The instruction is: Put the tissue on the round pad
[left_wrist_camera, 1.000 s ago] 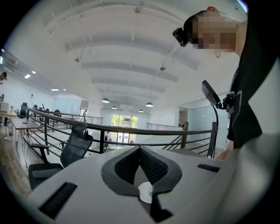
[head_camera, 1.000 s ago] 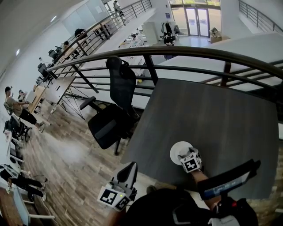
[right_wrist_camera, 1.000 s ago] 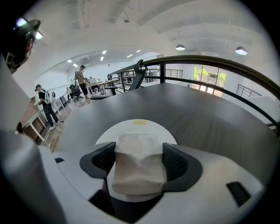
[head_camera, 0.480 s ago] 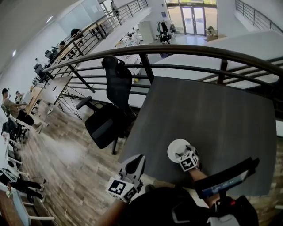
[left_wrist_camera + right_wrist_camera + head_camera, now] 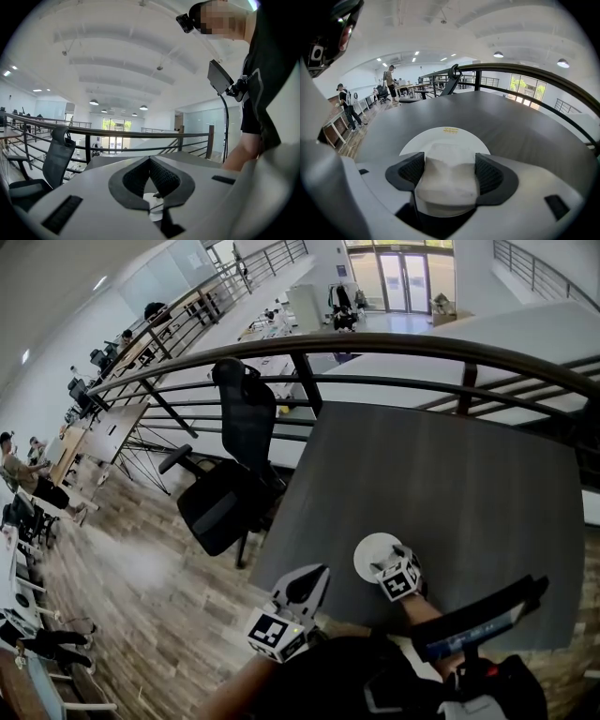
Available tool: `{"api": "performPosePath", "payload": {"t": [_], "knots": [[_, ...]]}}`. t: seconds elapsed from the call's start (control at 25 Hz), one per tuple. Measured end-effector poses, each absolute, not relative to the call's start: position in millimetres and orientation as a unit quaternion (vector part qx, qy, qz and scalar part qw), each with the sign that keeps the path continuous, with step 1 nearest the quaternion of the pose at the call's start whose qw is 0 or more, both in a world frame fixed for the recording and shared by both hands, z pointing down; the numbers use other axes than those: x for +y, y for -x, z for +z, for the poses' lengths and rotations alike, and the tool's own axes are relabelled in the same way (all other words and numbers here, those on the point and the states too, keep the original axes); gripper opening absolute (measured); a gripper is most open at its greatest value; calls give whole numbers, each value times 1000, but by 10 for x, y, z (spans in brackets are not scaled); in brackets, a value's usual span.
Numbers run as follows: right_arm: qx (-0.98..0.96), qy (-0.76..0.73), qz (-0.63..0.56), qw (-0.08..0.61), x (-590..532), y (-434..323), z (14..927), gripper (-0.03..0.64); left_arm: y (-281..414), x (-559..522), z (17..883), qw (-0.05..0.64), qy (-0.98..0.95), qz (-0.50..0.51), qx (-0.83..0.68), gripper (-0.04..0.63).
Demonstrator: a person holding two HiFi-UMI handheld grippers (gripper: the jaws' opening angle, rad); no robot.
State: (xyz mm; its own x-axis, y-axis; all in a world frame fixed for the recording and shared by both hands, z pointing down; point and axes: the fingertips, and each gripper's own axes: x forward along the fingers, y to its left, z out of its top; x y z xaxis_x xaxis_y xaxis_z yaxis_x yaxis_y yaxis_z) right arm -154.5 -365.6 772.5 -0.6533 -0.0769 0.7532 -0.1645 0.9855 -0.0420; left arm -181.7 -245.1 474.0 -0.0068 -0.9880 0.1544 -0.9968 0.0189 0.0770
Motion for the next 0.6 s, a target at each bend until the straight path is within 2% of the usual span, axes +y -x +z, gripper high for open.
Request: {"api": "performPosePath", "payload": {"t": [0.2, 0.28, 0.32, 0.6], "knots": [[-907, -64, 65, 411, -3617, 1547, 7727, 335, 1762, -2429, 4751, 93, -698, 27, -710, 3], [-909, -60, 74, 407, -3590, 1554, 7704, 404, 1767, -2401, 4767, 93, -696, 27, -711, 3], [-910, -59, 77, 403, -3582, 1557, 7684, 411, 1757, -2391, 4769, 95, -696, 27, -712, 3], [-931, -73, 78, 348, -3665, 1714, 7372, 411, 1824, -2371, 4891, 94, -697, 24, -711, 3]]}}
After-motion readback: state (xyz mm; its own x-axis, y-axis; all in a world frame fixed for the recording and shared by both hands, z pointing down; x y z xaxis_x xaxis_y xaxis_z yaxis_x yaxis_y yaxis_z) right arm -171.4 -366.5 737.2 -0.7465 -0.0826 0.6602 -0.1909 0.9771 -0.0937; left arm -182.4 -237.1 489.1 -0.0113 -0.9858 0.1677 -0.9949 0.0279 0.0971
